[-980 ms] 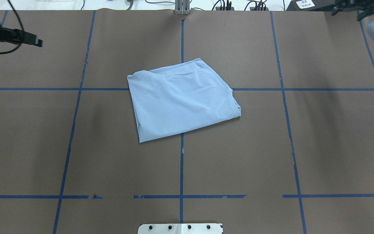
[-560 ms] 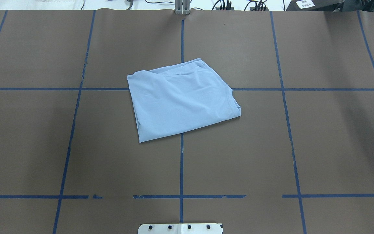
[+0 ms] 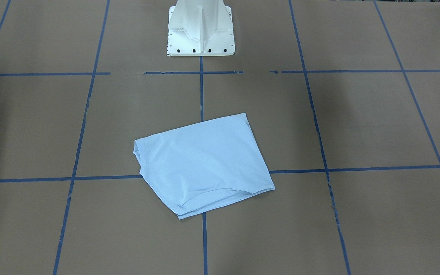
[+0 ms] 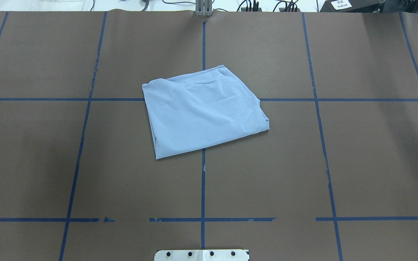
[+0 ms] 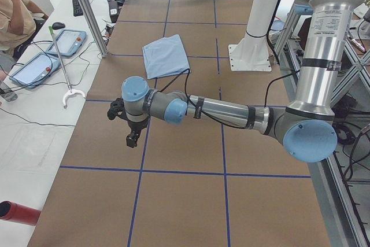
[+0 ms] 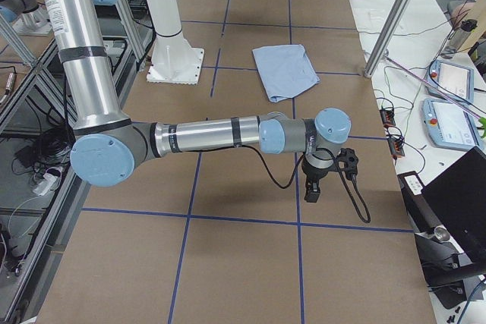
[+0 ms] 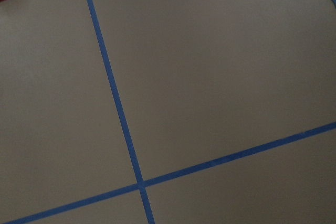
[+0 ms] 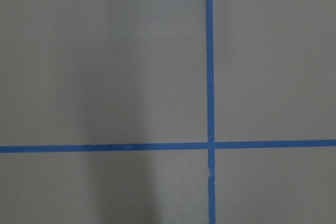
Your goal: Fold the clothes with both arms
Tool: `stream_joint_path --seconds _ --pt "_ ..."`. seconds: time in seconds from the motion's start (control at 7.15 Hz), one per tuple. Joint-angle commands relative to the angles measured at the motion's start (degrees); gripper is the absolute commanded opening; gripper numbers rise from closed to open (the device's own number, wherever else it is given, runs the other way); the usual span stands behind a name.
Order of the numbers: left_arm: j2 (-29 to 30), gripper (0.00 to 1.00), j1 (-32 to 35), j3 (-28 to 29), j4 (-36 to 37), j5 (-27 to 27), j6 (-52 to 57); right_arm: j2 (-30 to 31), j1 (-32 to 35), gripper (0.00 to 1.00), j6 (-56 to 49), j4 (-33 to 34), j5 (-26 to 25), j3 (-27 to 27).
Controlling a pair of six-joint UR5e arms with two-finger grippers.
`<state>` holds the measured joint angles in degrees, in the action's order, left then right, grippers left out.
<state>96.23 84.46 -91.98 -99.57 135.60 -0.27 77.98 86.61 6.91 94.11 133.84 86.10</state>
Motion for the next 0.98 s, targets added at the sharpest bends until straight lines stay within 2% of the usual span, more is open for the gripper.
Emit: stream_joint_path --seconds 0.0,0.28,0.42,0.56,0.84 --pt "-0.9 1.0 0.0 1.2 -0.2 3.6 0.0 0.2 0.0 1.0 -0.3 0.0 0.1 0.2" --pt "-1.0 1.0 0.2 1.5 1.2 3.4 0.1 0.2 -0.1 1.0 -0.1 -0.2 0.4 0.7" --pt "-0.6 1.0 0.5 1.1 5.1 3.2 0.1 0.9 -0.2 1.0 -0.1 -0.2 0.6 0.7" --pt "-0.2 1.0 0.4 -1.9 11.4 2.7 0.0 0.9 -0.4 1.0 -0.1 -0.2 1.2 0.7" --pt "-0.3 1.0 0.4 -2.1 13.4 2.1 0.2 1.0 -0.4 1.0 -0.1 -0.2 1.2 1.9"
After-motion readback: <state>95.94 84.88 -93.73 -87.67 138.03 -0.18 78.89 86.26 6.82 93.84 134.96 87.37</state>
